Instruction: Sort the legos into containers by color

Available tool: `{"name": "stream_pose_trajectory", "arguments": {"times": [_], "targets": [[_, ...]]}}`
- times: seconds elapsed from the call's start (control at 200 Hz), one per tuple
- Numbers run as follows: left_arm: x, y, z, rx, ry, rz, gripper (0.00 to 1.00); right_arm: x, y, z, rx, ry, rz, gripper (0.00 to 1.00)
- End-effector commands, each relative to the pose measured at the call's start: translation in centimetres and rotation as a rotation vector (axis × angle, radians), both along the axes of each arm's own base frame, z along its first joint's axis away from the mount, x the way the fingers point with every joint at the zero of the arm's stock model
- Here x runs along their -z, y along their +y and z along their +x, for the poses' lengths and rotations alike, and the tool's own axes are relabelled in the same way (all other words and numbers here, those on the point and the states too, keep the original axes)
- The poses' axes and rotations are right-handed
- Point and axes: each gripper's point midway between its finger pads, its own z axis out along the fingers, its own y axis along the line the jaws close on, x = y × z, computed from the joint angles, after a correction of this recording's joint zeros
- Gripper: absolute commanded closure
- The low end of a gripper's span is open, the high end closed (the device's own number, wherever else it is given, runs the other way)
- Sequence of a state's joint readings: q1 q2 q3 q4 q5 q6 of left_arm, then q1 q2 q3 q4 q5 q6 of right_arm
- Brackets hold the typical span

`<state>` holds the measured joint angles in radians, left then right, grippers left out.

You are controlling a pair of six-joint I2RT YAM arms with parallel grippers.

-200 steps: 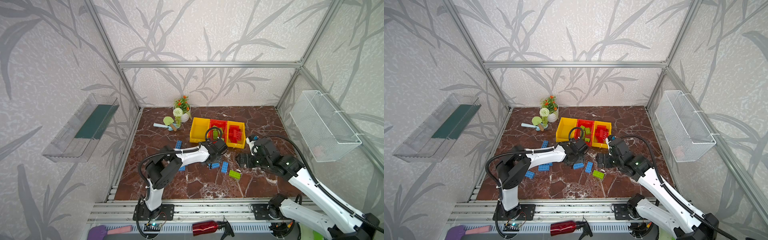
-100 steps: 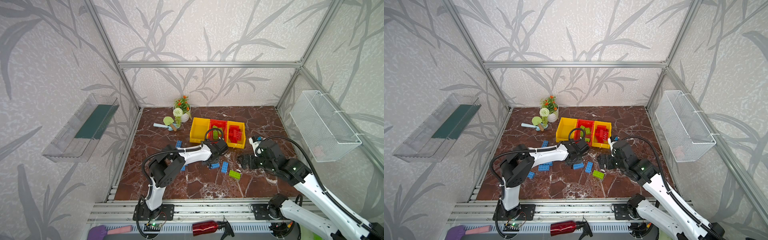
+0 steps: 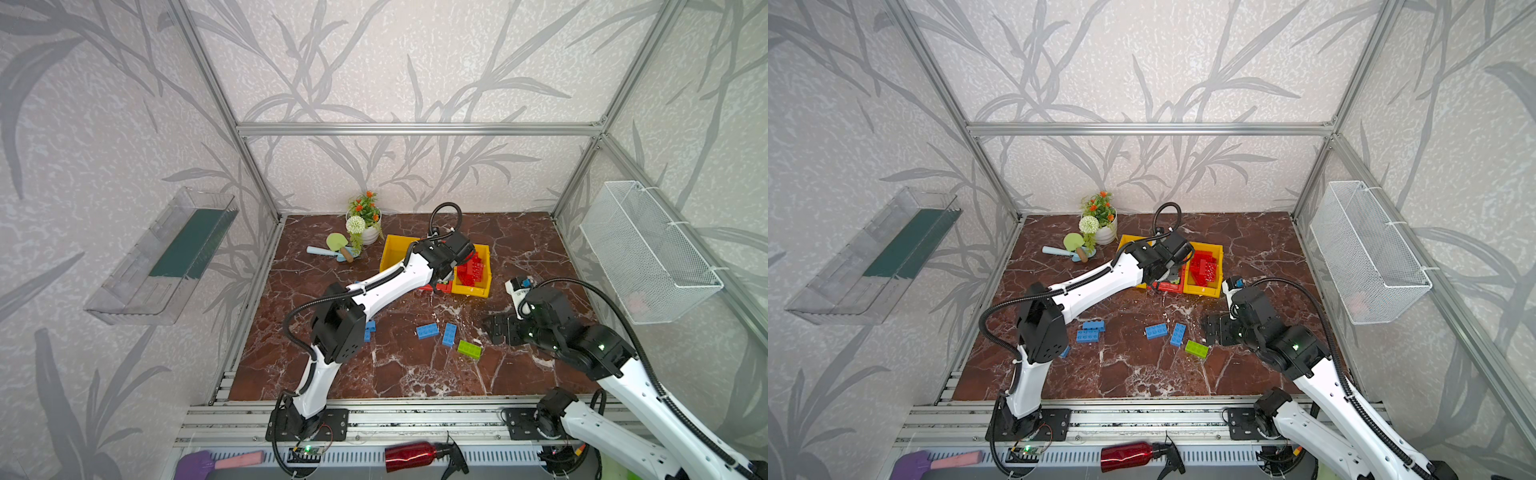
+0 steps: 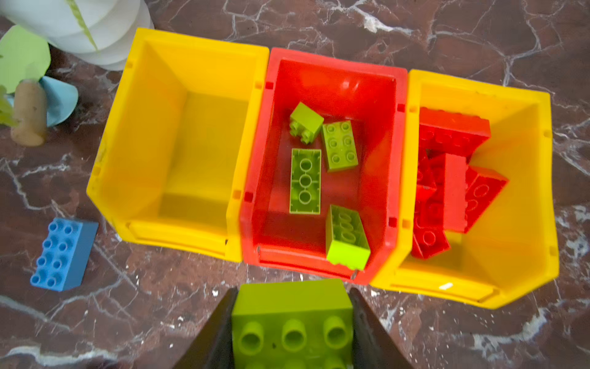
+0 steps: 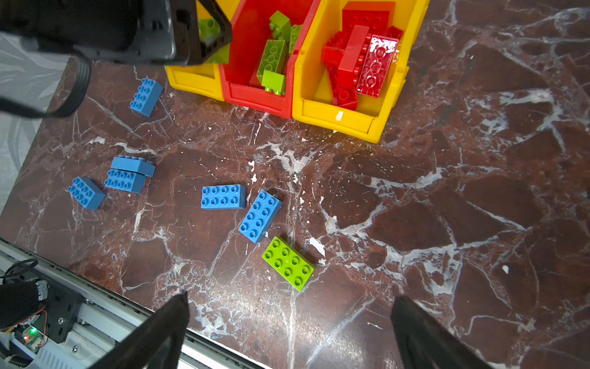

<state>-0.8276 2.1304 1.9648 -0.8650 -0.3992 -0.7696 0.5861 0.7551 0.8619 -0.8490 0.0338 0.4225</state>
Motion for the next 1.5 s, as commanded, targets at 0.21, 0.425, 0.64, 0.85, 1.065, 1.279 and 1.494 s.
{"name": "stream_pose_trajectory", "arguments": {"times": [0.21, 0.425, 0.64, 0.85, 1.065, 1.279, 1.494], "targets": [[2.7, -0.4, 5.2, 0.038, 0.046, 0.043, 0.68, -1.1, -2.3, -1.0, 0.068, -0.009, -0.052, 0.01], [2.9, -2.3, 7.0, 0.071, 0.054, -0.037, 0.15, -0.9, -3.2, -1.1, 0.102, -0.003, -0.079, 0.01], [-0.1, -3.0, 5.8, 0.107, 0.003, -0.071, 0.12, 0.2, -2.8, -1.2, 0.104, 0.028, -0.069, 0.01], [-1.5, -1.0, 1.4, 0.105, -0.028, -0.063, 0.26, -0.1, -2.7, -1.4, 0.110, 0.021, -0.036, 0.00], [1.9, 0.7, -2.8, 0.089, 0.048, -0.096, 0.58, 0.0, -2.8, -1.8, 0.116, 0.024, -0.013, 0.00], [4.9, -1.4, -3.1, 0.120, 0.102, -0.099, 0.64, 0.1, -2.8, -2.0, 0.122, 0.029, -0.004, 0.00], [5.8, -3.3, -1.7, 0.147, 0.113, -0.091, 0.66, -0.2, -3.5, -2.1, 0.134, 0.021, -0.034, 0.00]]}}
